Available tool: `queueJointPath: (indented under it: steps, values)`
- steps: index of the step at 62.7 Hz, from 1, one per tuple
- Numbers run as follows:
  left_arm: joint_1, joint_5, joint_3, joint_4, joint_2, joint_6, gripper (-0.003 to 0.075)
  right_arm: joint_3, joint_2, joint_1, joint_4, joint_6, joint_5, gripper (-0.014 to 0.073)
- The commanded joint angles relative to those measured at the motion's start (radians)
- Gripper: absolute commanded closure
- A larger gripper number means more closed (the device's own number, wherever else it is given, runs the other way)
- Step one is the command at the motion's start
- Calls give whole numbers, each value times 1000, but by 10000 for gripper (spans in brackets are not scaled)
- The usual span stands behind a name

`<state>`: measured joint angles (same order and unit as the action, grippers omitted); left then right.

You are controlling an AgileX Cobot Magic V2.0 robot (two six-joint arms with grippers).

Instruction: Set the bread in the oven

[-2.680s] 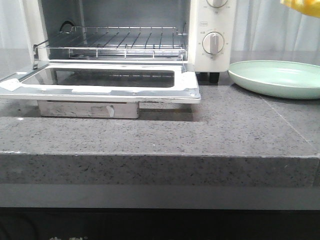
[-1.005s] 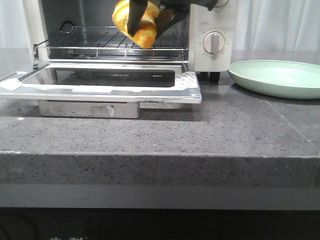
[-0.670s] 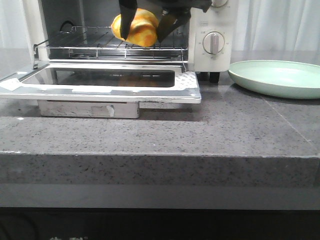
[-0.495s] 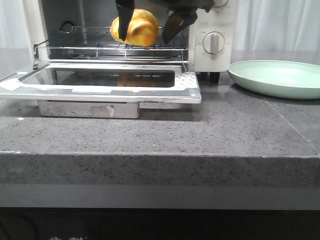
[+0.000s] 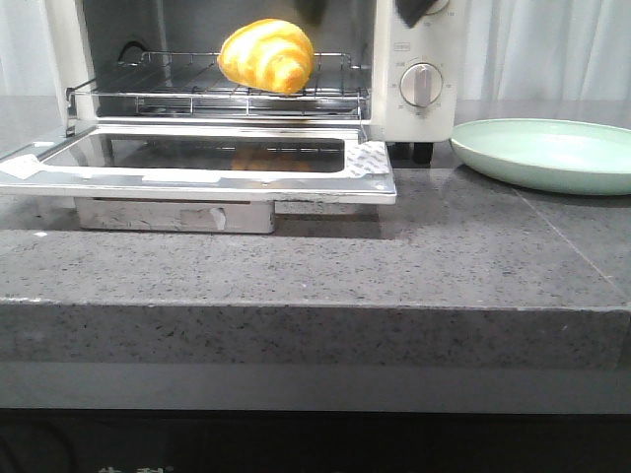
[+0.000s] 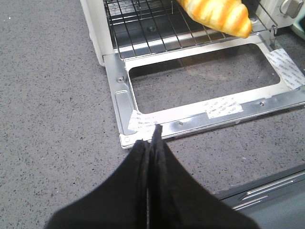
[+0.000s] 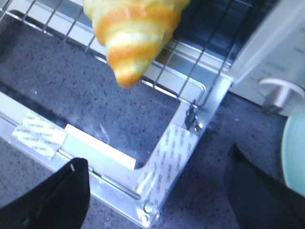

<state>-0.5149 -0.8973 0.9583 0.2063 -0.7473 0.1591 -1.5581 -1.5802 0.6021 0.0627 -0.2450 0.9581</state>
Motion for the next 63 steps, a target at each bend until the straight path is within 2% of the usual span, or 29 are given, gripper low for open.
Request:
queueJointPath:
  steps: [1, 18, 38, 52, 57, 63]
  values:
    - [-1, 71, 25, 11, 0, 9, 738, 72, 130, -32, 9, 28, -79, 2]
    - [-1, 69, 25, 11, 0, 9, 738, 345, 425, -143, 23, 46, -147, 2]
    - [-1, 69, 25, 11, 0, 9, 738, 634, 806, -147, 81, 46, -234, 2]
    - [-1, 69, 25, 11, 0, 9, 738, 730, 943, -147, 99, 46, -245, 6]
    - [-1, 69, 25, 11, 0, 9, 738, 734, 957, -147, 109, 46, -244, 39]
    - [-1, 69, 25, 11, 0, 9, 738, 734, 955, -147, 109, 46, -245, 158]
